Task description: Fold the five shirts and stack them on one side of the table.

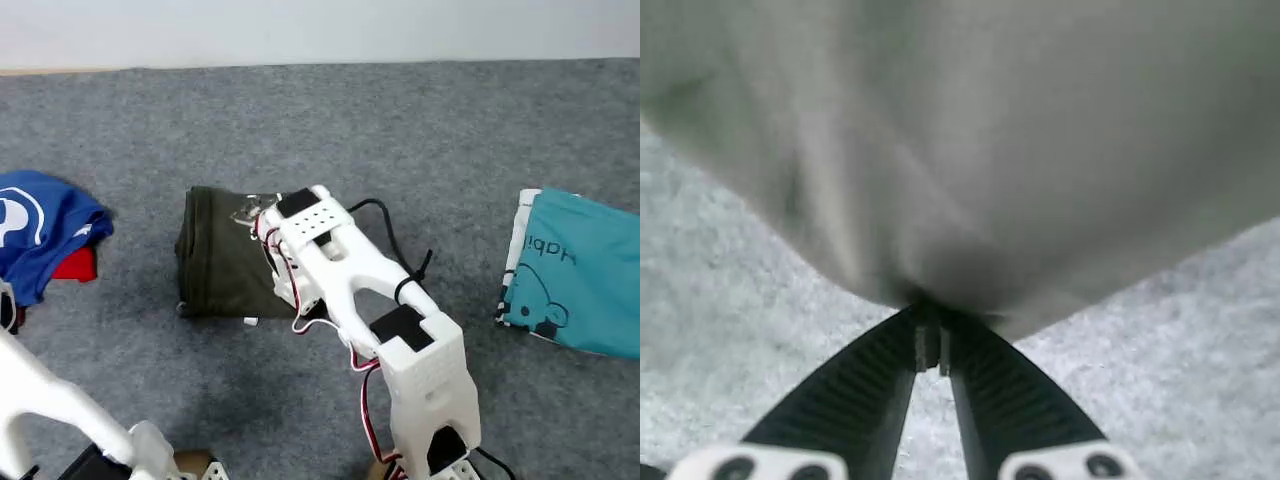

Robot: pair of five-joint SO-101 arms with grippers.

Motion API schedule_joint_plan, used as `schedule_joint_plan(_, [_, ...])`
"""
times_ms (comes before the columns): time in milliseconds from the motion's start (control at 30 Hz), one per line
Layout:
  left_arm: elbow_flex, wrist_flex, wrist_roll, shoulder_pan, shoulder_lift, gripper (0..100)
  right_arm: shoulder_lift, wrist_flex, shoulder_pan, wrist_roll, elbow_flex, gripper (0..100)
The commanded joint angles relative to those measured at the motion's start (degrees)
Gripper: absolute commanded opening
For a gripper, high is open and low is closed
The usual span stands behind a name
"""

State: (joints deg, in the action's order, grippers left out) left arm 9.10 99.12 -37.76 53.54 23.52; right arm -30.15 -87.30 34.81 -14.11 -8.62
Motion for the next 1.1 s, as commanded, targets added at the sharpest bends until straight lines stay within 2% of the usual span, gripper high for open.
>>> schedule_joint_plan(0, [-0.1,0.9,0.1,-0.3,1.8,6,2.9,-3.0,-1.5,0.3,-6.2,0.9])
schedule_joint_plan(200, [-0.1,0.9,0.1,-0.3,1.8,6,5.8,-10.4,1.3,0.3,-20.0,0.9])
schedule_joint_plan(367, [-0.1,0.9,0.2,-0.3,1.8,6,5.8,-8.7,3.3,1.1,-24.5,1.0])
schedule_joint_plan(533, [-0.1,0.9,0.2,-0.3,1.8,6,2.9,-4.4,2.9,11.6,-25.0,2.8])
schedule_joint_plan(767, [-0.1,1.1,0.2,-0.3,1.7,6,-1.1,-1.8,3.0,31.8,-25.0,29.4])
schedule_joint_plan(867, [-0.1,1.1,0.2,-0.3,1.7,6,-1.9,-0.9,3.6,38.2,-25.0,37.2])
schedule_joint_plan(1067, [0.0,1.1,0.3,0.0,1.7,6,-2.3,-1.0,3.9,44.4,-24.9,38.8])
